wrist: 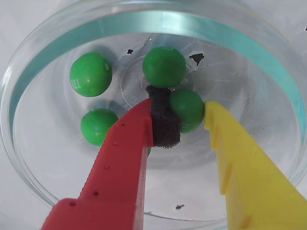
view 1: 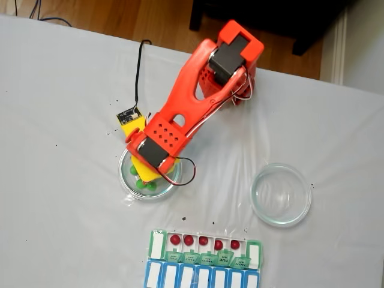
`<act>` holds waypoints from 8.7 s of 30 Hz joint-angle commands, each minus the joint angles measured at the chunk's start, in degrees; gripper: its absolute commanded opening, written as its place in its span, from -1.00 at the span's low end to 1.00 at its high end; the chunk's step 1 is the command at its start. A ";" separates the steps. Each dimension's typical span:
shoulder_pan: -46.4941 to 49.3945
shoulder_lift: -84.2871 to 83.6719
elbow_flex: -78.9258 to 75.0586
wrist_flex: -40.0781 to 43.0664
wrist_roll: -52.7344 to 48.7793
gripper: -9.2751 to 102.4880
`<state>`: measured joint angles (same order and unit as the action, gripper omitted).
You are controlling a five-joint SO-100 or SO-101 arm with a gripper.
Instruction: Sort medicines into box.
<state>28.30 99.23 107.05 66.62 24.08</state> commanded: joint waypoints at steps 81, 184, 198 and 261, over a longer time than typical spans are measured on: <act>-41.31 -27.33 -65.65 21.01 -30.06 -0.81; 0.53 17.75 -10.02 21.97 -81.21 -0.80; 2.11 17.84 0.62 5.54 -83.14 -0.80; 4.13 12.48 7.29 -7.38 -90.35 -0.50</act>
<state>32.87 107.40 114.70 59.41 -66.97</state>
